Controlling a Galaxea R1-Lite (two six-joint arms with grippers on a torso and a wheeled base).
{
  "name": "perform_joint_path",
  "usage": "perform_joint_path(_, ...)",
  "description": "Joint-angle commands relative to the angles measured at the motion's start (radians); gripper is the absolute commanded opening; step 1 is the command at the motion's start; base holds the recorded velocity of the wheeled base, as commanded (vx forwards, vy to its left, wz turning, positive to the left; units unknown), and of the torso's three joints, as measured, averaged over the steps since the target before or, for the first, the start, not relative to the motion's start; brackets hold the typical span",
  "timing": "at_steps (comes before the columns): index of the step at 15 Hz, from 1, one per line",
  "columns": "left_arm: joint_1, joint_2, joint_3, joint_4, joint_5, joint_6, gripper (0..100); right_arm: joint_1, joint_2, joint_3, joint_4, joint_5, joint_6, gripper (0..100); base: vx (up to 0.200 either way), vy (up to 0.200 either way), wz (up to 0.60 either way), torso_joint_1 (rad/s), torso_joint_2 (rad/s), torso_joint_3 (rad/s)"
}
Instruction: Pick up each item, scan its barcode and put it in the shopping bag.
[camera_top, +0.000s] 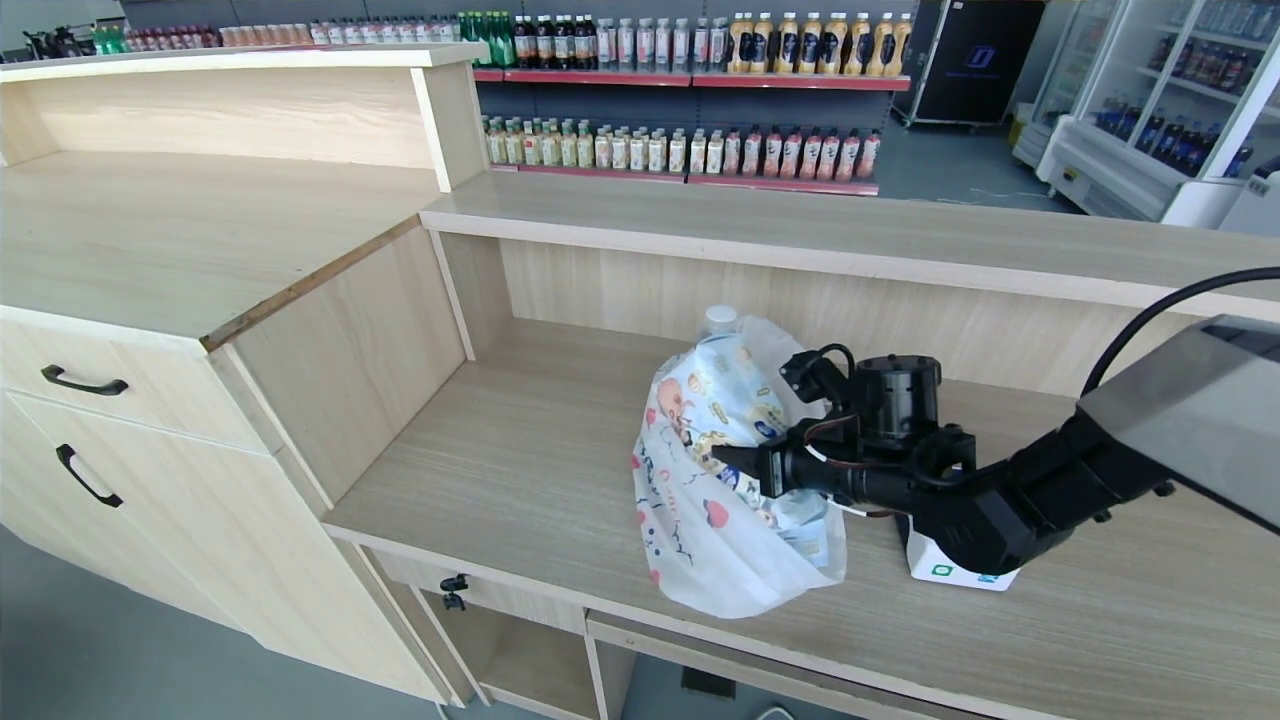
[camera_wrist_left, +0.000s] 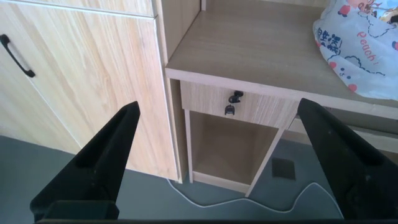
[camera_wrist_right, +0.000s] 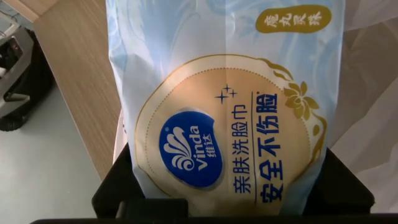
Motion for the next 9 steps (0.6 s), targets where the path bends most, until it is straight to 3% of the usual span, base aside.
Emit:
perform_joint_path(1,-0.001,0.001,0.0,0.0,0.0,0.0,100,0.001,0.032,-0.028,0.0,0.001,0.018,0,0.0,0.0,0.0,0.0,0.0,0.0)
perform_joint_path(9,-0.001,0.001,0.0,0.0,0.0,0.0,100,0.009,0.101,-0.096,0.001,0.001,0.039,0,0.0,0.0,0.0,0.0,0.0,0.0)
